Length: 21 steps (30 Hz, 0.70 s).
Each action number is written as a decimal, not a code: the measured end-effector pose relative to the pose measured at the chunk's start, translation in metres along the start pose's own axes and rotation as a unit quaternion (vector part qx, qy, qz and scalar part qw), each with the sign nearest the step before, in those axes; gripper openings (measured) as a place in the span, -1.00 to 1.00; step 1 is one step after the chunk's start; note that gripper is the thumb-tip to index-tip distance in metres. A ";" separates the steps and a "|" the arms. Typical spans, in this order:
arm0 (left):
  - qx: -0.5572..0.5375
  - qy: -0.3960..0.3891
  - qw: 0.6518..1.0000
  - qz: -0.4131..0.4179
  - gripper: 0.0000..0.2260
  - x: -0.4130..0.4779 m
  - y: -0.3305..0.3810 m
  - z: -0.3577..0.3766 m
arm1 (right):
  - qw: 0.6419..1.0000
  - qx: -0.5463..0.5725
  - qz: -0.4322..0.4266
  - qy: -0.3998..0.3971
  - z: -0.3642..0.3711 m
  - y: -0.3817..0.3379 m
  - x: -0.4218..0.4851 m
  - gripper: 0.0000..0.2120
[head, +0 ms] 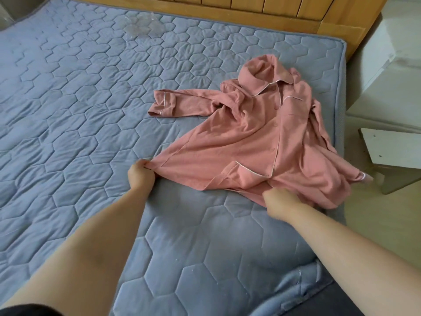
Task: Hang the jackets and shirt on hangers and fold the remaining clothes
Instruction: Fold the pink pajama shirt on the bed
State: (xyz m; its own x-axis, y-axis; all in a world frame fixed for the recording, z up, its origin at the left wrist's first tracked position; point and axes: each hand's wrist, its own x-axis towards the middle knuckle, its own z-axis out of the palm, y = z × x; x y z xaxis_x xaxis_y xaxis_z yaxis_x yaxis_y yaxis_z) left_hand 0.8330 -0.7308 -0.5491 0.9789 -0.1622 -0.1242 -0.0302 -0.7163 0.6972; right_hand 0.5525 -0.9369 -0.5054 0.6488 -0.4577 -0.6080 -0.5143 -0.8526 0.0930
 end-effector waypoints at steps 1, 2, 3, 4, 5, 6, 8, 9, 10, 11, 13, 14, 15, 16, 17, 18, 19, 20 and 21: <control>-0.004 -0.008 1.000 -0.003 -0.67 0.001 -0.002 0.001 | 1.000 -0.001 -0.007 -0.012 0.001 -0.005 -0.002 -0.69; -0.007 -0.015 1.000 -0.004 -0.67 0.002 -0.005 0.003 | 1.000 -0.005 -0.015 -0.017 0.000 -0.010 -0.003 -0.69; -0.010 -0.020 1.000 -0.006 -0.67 0.001 -0.008 0.004 | 0.999 -0.011 -0.022 -0.024 -0.003 -0.014 -0.004 -0.70; -0.016 -0.024 1.000 -0.013 -0.66 -0.001 -0.013 0.006 | 0.999 -0.018 -0.028 -0.023 -0.007 -0.017 -0.004 -0.70; -0.029 -0.027 0.999 -0.023 -0.66 -0.003 -0.017 0.007 | 0.999 -0.017 -0.031 -0.005 -0.010 -0.019 -0.005 -0.70; -0.050 -0.034 0.997 -0.040 -0.65 -0.006 -0.021 0.009 | 0.999 -0.004 -0.034 0.042 -0.012 -0.021 -0.005 -0.71; -0.109 -0.051 0.990 -0.075 -0.64 -0.008 -0.022 0.010 | 0.975 0.069 -0.037 0.210 -0.016 -0.025 -0.001 -0.72; -0.139 -0.060 0.984 -0.091 -0.65 -0.009 -0.021 0.010 | 0.950 0.119 -0.037 0.285 -0.018 -0.028 0.002 -0.77; -0.163 -0.063 0.979 -0.104 -0.67 -0.010 -0.020 0.010 | 0.929 0.160 -0.032 0.332 -0.021 -0.031 0.009 -0.83; -0.175 -0.059 0.976 -0.112 -0.67 -0.012 -0.017 0.009 | 0.919 0.191 -0.022 0.345 -0.023 -0.035 0.017 -0.84; -0.164 -0.057 0.981 -0.090 -0.54 -0.019 -0.016 0.009 | 0.924 0.251 0.016 0.287 -0.028 -0.045 0.032 -0.67; -0.144 -0.061 0.986 -0.053 -0.46 -0.023 -0.015 0.009 | 0.930 0.282 0.041 0.233 -0.029 -0.050 0.037 -0.56; -0.106 -0.071 0.992 -0.002 -0.44 -0.028 -0.014 0.009 | 0.928 0.314 0.063 0.189 -0.030 -0.053 0.041 -0.48; -0.059 -0.075 0.993 0.064 -0.47 -0.030 -0.014 0.009 | 0.921 0.346 0.079 0.160 -0.031 -0.056 0.043 -0.43; 0.001 -0.073 0.989 0.129 -0.54 -0.031 -0.012 0.006 | 0.912 0.373 0.088 0.144 -0.033 -0.056 0.046 -0.42; 0.069 -0.067 0.977 0.190 -0.61 -0.029 -0.010 0.003 | 0.906 0.389 0.095 0.135 -0.037 -0.055 0.046 -0.46; 0.139 -0.059 0.961 0.233 -0.69 -0.026 -0.009 -0.002 | 0.909 0.387 0.092 0.124 -0.042 -0.054 0.044 -0.53; 0.197 -0.051 0.944 0.259 -0.76 -0.022 -0.009 -0.006 | 0.917 0.373 0.079 0.122 -0.046 -0.053 0.041 -0.63; 0.231 -0.044 0.937 0.260 -0.82 -0.019 -0.008 -0.010 | 0.922 0.353 0.061 0.149 -0.048 -0.052 0.039 -0.73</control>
State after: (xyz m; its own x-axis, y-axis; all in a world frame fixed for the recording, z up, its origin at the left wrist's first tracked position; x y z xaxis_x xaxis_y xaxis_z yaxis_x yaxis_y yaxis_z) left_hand 0.8164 -0.7146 -0.5453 0.7878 -0.6113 0.0750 -0.6022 -0.7390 0.3020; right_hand 0.6316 -0.9226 -0.4956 0.6325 -0.6784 -0.3738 -0.7626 -0.4610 -0.4538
